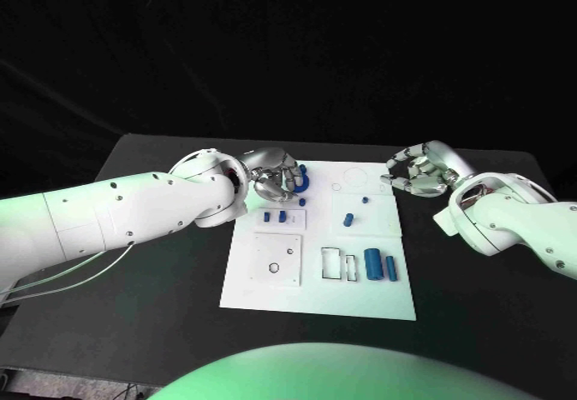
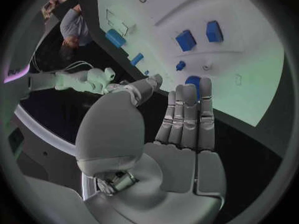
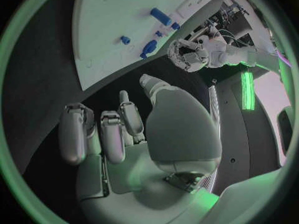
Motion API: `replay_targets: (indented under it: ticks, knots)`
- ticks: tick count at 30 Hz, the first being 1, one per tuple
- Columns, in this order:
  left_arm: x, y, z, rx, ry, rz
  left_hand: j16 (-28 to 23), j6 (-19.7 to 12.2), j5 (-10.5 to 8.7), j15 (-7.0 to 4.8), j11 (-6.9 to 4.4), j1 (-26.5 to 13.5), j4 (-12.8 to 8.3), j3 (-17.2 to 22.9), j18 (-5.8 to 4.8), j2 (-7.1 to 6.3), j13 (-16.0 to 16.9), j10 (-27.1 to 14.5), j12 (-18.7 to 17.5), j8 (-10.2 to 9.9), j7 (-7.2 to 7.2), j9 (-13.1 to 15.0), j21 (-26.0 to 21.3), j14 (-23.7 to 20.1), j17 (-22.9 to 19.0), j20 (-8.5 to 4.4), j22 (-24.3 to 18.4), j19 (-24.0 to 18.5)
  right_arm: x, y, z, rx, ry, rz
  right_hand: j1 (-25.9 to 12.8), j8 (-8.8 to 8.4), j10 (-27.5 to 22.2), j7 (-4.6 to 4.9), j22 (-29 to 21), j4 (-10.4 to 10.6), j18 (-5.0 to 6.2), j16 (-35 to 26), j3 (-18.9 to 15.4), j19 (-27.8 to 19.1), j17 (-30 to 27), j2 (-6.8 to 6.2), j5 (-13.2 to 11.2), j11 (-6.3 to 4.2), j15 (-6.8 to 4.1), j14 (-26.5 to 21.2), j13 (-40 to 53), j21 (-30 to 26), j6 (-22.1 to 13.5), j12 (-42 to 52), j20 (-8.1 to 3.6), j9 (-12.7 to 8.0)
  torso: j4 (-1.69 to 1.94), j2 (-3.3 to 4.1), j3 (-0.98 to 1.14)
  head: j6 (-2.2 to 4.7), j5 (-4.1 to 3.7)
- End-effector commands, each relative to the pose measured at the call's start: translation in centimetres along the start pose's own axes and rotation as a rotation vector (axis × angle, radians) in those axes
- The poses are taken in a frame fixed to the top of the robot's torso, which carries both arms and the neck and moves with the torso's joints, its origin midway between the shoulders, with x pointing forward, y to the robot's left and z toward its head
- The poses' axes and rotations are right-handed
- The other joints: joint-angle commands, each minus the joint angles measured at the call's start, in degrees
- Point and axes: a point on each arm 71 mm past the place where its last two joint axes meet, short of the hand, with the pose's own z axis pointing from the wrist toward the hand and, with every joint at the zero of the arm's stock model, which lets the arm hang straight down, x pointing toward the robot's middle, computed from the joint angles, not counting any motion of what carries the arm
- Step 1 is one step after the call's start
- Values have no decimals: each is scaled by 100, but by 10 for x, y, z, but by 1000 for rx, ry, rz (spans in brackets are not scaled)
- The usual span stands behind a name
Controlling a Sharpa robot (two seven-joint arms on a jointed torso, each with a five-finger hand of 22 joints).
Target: Assemble the parts on the task board
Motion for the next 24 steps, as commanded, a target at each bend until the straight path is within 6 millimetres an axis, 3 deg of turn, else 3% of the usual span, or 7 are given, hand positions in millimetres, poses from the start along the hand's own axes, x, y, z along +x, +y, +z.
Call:
replay_targets:
  ticks: [1, 10, 14, 24]
  knots:
    - [4, -12, 3, 171, -43, 201, 71, 197, -21, -47, -24, 112, -105, 49, 57, -8, -186, 42, -115, -109, -50, -190, -10, 36, -41, -29, 68, 66, 0, 3, 0, -30, -4, -1, 3, 30, -125, -4, 898, -40, 101, -76, 87, -81, 1130, -18, 31, -9, -47, 479, -154, -175, -61, -198, -11, 6, -7, 7, -6, 30, -15]
    - [21, -12, 16, 191, 11, 348, 985, 484, -35, -144, -77, 34, -231, -38, 53, -54, -649, 63, -462, -384, -119, -520, 161, 746, 652, -126, 410, 242, 1, 4, 0, -42, -7, 2, -44, 55, -250, -10, 811, -88, 139, -171, 185, -163, 983, -46, 33, -17, -59, 435, -374, -381, -83, -431, -24, 5, -3, 4, 2, 48, -52]
    - [24, -12, 20, 181, 19, 379, 1424, 557, -36, -167, -94, 36, -272, -62, -43, -21, -801, 145, -566, -464, -102, -599, 848, 1075, 1031, -151, 762, 580, 2, 5, 0, -43, -7, 3, -51, 56, -256, -9, 811, -91, 139, -173, 192, -162, 981, -50, 33, -17, -59, 435, -388, -383, -90, -445, -25, 4, -6, 6, 3, 63, -53]
    - [26, -13, 27, 155, 30, 408, 1750, 709, -26, -178, -104, 50, -294, 8, -113, 49, -997, 219, -729, -537, -8, -681, 1384, 1264, 1231, -167, 1104, 804, 2, 5, 0, -42, -3, 3, -60, 56, -259, -9, 814, -92, 137, -170, 197, -157, 988, -52, 33, -17, -59, 437, -396, -375, -95, -453, -25, 4, -7, -2, 8, 64, -104]
